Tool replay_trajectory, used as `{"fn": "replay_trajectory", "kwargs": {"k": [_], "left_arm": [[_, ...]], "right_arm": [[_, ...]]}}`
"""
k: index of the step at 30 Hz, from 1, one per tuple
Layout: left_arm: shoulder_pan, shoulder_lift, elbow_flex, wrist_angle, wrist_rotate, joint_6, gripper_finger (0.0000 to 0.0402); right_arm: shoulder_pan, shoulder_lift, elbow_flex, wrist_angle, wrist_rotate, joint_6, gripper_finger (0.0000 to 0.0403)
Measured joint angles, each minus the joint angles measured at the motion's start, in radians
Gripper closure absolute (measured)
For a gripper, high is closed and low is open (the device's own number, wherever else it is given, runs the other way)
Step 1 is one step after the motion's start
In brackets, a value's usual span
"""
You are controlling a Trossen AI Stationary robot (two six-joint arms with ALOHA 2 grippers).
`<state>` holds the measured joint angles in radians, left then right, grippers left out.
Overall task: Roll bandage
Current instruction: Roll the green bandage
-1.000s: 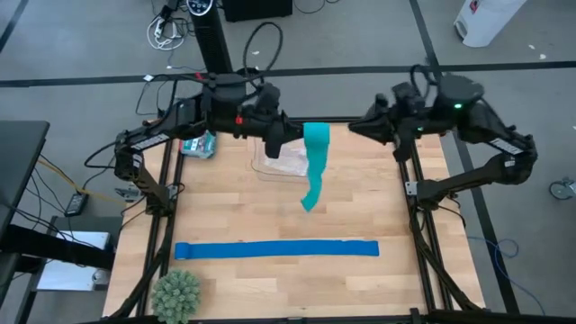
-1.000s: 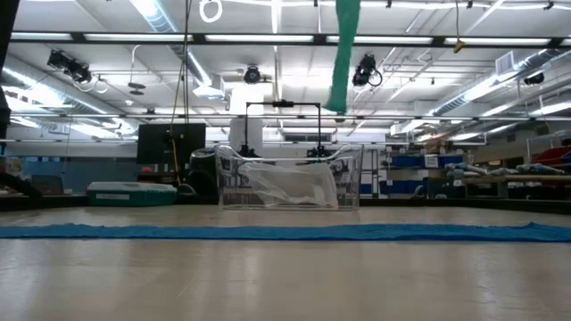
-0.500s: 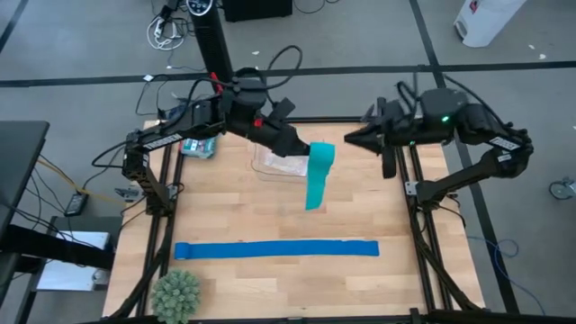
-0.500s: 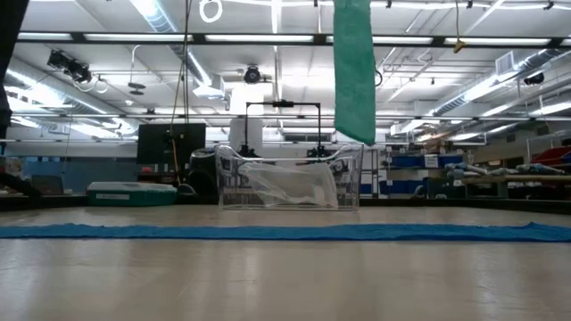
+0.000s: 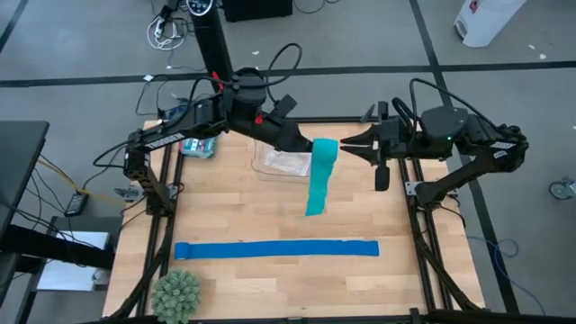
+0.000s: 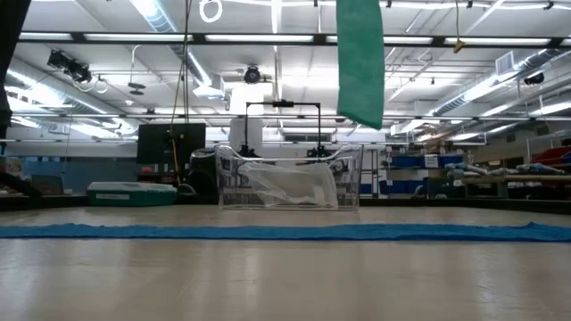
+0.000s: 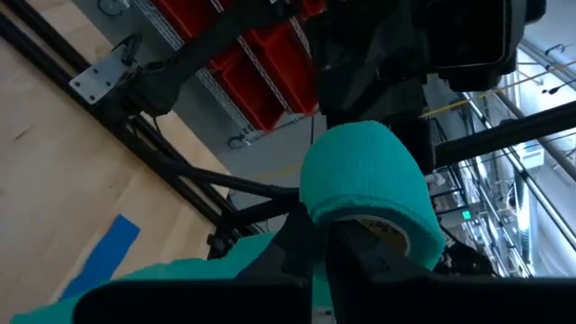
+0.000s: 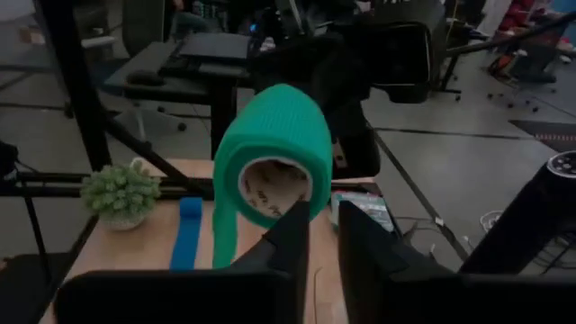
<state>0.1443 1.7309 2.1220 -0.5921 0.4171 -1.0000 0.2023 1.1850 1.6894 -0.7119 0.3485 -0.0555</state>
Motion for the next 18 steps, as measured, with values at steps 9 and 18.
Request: {"fn": "replay_trajectory", "kwargs": {"k": [9,18], "left_arm": [[0.000,0.000,0.000,0.005,-0.015,0.000,0.0379],[-0.001,-0.002,0.000,0.006,-0.038,-0.006,0.0379]], "right_arm": [[0.000,0.000,0.000,0.054,0.029,0.005,0.0238],[0.001,0.048,0.000,0.084,0.003,-0.030,0.0203]]}}
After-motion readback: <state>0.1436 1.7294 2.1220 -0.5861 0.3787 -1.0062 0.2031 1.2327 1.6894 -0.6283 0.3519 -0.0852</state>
